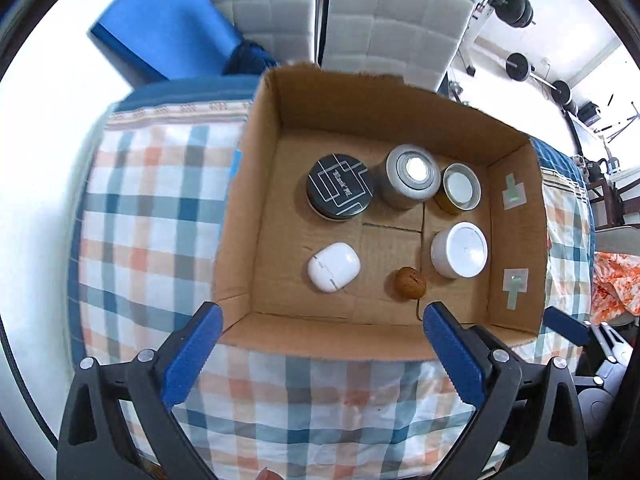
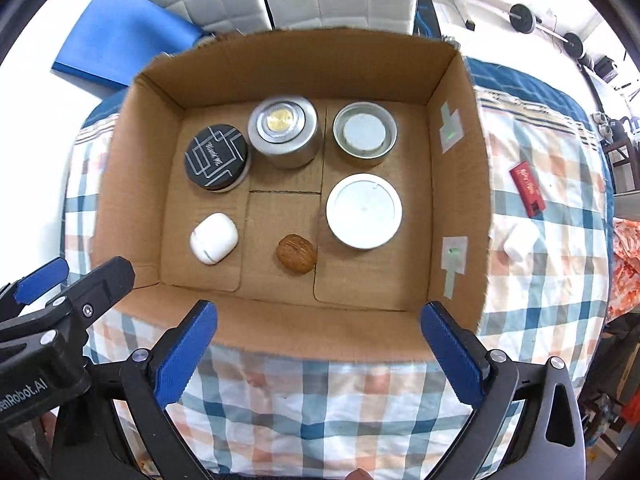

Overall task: Organize rigid objects
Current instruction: 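Lift both tools out of the box toward the remaining items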

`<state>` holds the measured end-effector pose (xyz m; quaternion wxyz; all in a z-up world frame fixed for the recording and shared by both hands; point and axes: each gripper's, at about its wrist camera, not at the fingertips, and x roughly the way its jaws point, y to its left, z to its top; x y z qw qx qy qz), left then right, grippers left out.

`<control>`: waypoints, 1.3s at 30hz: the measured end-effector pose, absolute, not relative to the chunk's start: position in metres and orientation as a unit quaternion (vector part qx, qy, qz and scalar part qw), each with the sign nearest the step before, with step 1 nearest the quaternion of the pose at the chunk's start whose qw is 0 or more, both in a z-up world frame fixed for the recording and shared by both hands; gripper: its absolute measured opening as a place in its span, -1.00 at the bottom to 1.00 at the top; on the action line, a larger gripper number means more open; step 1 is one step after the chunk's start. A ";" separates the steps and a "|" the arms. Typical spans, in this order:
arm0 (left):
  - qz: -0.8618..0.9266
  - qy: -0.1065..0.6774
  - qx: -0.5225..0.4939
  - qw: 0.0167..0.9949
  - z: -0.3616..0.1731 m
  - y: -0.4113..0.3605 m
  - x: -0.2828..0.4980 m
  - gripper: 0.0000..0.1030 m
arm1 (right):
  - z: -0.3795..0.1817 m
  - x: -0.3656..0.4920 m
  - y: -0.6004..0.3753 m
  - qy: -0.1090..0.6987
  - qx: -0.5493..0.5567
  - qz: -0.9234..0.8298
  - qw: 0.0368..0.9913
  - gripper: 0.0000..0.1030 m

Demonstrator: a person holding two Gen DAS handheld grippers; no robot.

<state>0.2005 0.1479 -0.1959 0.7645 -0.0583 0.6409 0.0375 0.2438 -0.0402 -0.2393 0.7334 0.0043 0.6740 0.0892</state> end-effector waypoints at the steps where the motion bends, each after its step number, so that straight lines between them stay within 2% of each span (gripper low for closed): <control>1: 0.038 0.636 -0.057 0.769 -0.190 0.147 0.196 0.99 | -0.233 0.238 -0.042 0.666 0.001 0.086 0.741 1.00; 12: 0.033 0.592 -0.027 0.805 -0.125 0.139 0.146 1.00 | -0.150 0.175 -0.070 0.604 0.000 0.088 0.792 1.00; 22: 0.026 0.556 -0.012 0.831 -0.080 0.127 0.127 1.00 | -0.101 0.151 -0.087 0.573 0.023 0.098 0.814 1.00; 32: 0.021 0.559 -0.014 0.829 -0.084 0.105 0.137 1.00 | -0.109 0.162 -0.117 0.580 0.045 0.097 0.808 1.00; 39: -0.046 0.574 0.009 0.818 -0.109 0.019 0.176 0.99 | -0.140 0.188 -0.200 0.602 0.076 0.034 0.794 1.00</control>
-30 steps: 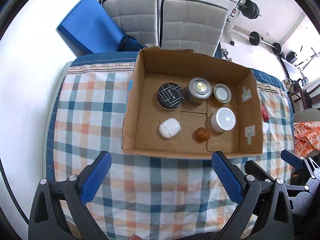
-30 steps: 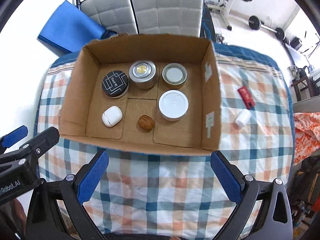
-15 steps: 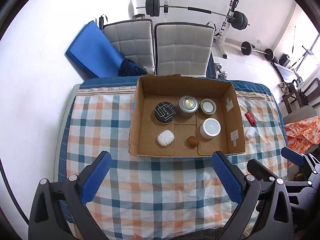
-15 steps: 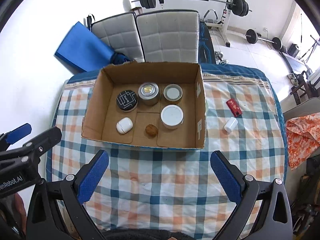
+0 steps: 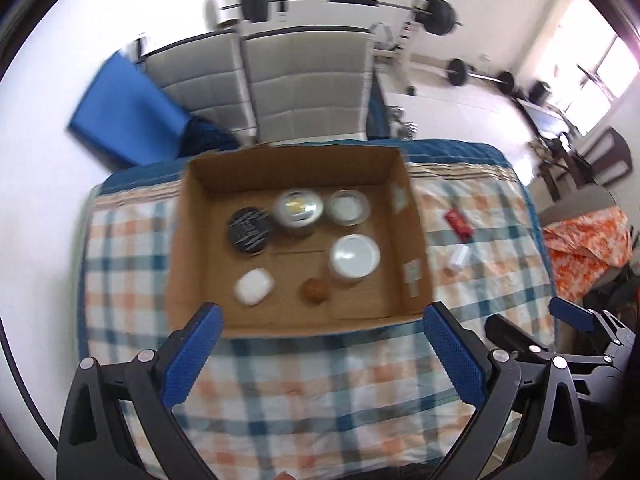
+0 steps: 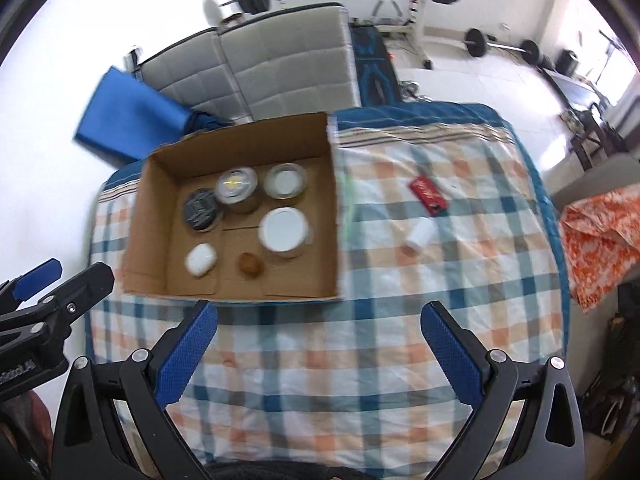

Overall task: Organize rigid objects
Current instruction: 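Lift both tools out of the box toward the remaining items, then grasp the white cup with the left tool while the right tool grasps the red card box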

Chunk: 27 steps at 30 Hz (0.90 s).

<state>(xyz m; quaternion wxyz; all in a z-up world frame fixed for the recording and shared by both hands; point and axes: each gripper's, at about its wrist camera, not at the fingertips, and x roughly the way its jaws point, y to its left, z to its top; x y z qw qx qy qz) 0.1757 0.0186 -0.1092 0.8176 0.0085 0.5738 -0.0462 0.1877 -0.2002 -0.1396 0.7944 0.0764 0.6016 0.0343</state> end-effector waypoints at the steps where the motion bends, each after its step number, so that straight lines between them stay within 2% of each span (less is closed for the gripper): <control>1: -0.059 0.573 0.021 0.817 -0.113 -0.002 0.184 1.00 | -0.146 0.192 -0.216 0.606 0.082 0.022 0.791 1.00; 6: -0.102 0.568 0.089 0.812 -0.137 -0.093 0.229 0.99 | -0.174 0.222 -0.301 0.622 0.104 -0.025 0.776 1.00; 11: -0.140 0.609 0.130 0.770 -0.186 -0.163 0.272 0.98 | -0.212 0.253 -0.378 0.637 0.116 -0.051 0.760 1.00; 13: -0.147 0.633 0.142 0.747 -0.213 -0.191 0.286 0.86 | -0.230 0.265 -0.399 0.646 0.117 -0.058 0.752 1.00; 16: -0.155 0.658 0.155 0.720 -0.249 -0.219 0.296 0.80 | -0.258 0.279 -0.423 0.662 0.127 -0.058 0.737 1.00; 20: -0.140 0.697 0.177 0.680 -0.306 -0.244 0.305 0.39 | -0.295 0.292 -0.443 0.685 0.131 -0.072 0.713 1.00; 25: -0.117 0.736 0.183 0.641 -0.365 -0.253 0.307 0.36 | -0.333 0.305 -0.455 0.707 0.122 -0.073 0.693 1.00; 27: -0.112 0.748 0.179 0.630 -0.378 -0.253 0.305 -0.07 | -0.345 0.310 -0.457 0.713 0.119 -0.070 0.687 1.00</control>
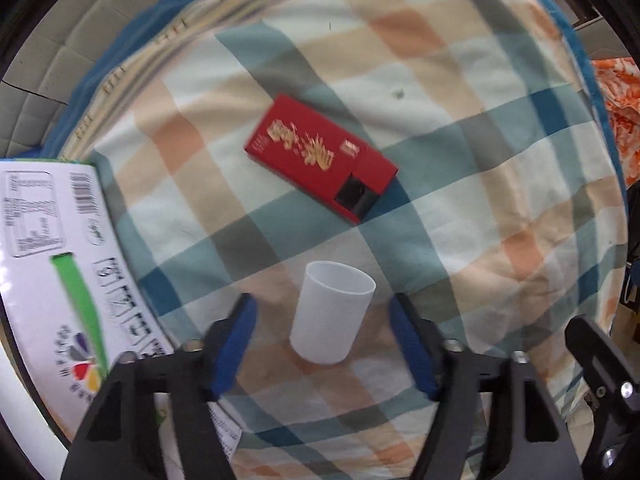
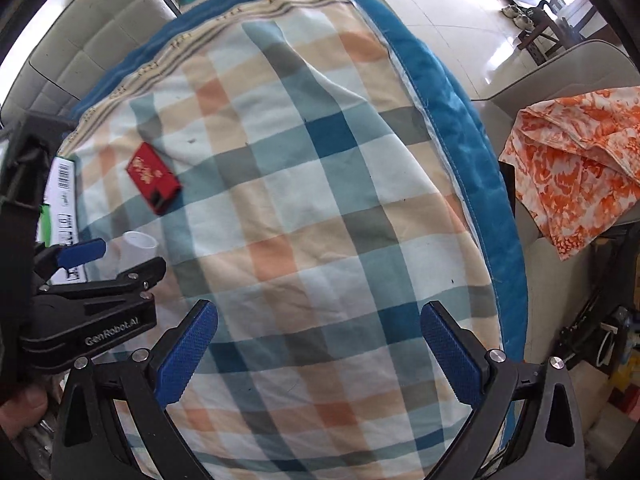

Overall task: Organize rigid objects
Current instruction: 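Grasp the white cup with the left tool while the right tool grasps the red card box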

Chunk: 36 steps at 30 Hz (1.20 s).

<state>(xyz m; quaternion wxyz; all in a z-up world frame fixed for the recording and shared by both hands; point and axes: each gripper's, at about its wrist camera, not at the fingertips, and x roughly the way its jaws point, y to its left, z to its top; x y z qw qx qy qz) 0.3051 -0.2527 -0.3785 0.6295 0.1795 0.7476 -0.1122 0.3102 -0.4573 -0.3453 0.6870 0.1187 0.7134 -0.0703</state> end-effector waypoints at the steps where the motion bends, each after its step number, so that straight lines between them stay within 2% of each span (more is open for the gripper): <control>1: -0.110 0.753 0.172 0.625 -0.383 -0.251 0.304 -0.27 | -0.348 0.313 -0.458 0.715 0.117 -0.070 0.686 1.00; 4: -0.095 0.746 0.124 0.648 -0.377 -0.238 0.305 -0.44 | -0.355 0.322 -0.457 0.716 0.110 -0.064 0.686 1.00; 12: -0.004 0.677 0.064 0.733 -0.347 -0.210 0.305 -0.44 | -0.359 0.369 -0.426 0.699 0.098 -0.017 0.708 0.96; 16: 0.028 0.655 0.038 0.754 -0.333 -0.192 0.304 -0.44 | -0.368 0.397 -0.409 0.698 0.109 0.017 0.708 0.66; 21: 0.043 0.647 0.041 0.760 -0.327 -0.186 0.301 -0.44 | -0.378 0.424 -0.385 0.693 0.118 0.056 0.709 0.60; 23: 0.046 0.648 0.031 0.759 -0.328 -0.181 0.300 -0.44 | -0.383 0.433 -0.375 0.697 0.127 0.077 0.702 0.49; 32: 0.046 0.661 0.018 0.749 -0.328 -0.160 0.308 -0.44 | -0.406 0.455 -0.355 0.715 0.122 0.107 0.680 0.48; 33: 0.046 0.662 0.020 0.748 -0.328 -0.160 0.307 -0.44 | -0.407 0.454 -0.355 0.716 0.118 0.107 0.680 0.44; 34: 0.046 0.663 0.022 0.747 -0.329 -0.160 0.306 -0.44 | -0.407 0.453 -0.354 0.717 0.110 0.101 0.681 0.29; 36: 0.045 0.663 0.027 0.747 -0.338 -0.165 0.311 -0.44 | -0.408 0.447 -0.356 0.720 0.098 0.099 0.680 0.14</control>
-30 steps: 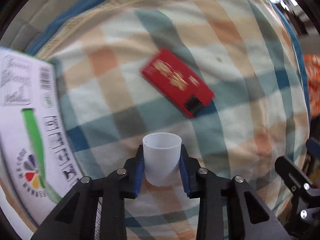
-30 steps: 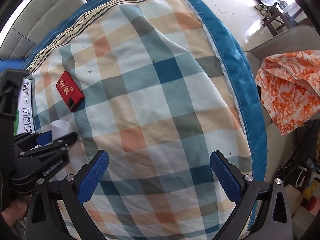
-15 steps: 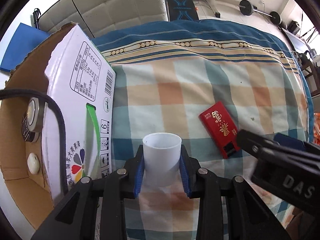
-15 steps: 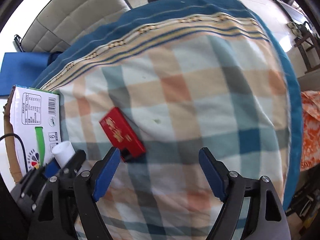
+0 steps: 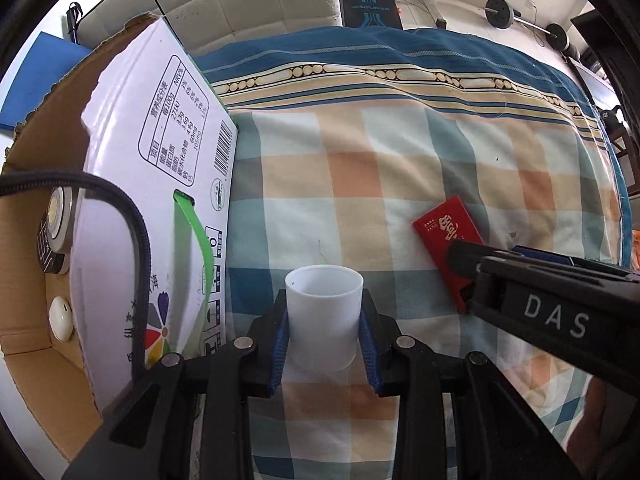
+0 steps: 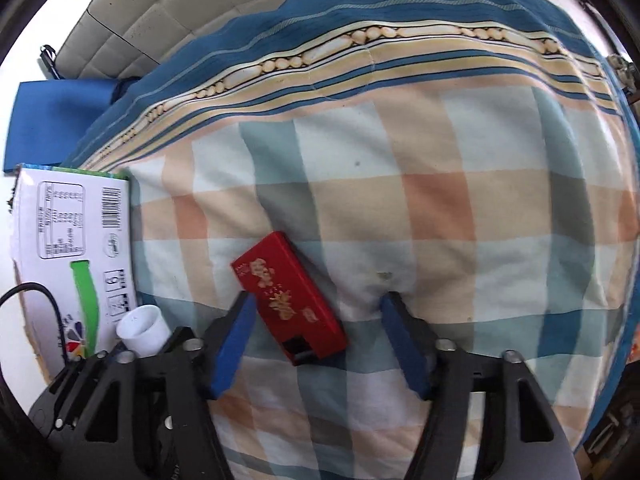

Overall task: Organize rigid objects
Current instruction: 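Grasp the white cup with the left tool while the right tool grasps the red card box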

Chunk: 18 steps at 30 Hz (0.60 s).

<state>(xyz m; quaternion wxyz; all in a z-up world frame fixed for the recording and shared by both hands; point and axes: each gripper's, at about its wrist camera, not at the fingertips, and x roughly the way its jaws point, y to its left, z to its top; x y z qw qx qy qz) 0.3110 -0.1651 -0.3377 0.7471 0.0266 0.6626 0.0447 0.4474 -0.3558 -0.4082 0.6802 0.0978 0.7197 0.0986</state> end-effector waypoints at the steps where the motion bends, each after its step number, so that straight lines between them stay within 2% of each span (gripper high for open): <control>1: 0.043 0.664 0.026 0.746 -0.338 -0.165 0.310 -0.44 | -0.409 0.447 -0.356 0.720 0.095 0.099 0.680 0.08; 4: 0.039 0.666 0.010 0.745 -0.342 -0.168 0.303 -0.44 | -0.405 0.444 -0.357 0.718 0.085 0.095 0.684 -0.02; 11: 0.062 0.627 -0.018 0.776 -0.336 -0.167 0.279 -0.44 | -0.398 0.428 -0.362 0.711 0.069 0.114 0.690 -0.01; 14: 0.094 0.588 -0.001 0.803 -0.330 -0.166 0.266 -0.43 | -0.396 0.424 -0.354 0.701 0.042 0.125 0.700 -0.01; 17: 0.105 0.580 0.012 0.807 -0.333 -0.172 0.257 -0.43 | -0.397 0.420 -0.339 0.690 0.023 0.146 0.709 -0.01; 18: 0.106 0.582 0.020 0.806 -0.335 -0.175 0.254 -0.43 | -0.399 0.422 -0.328 0.689 0.019 0.149 0.709 0.05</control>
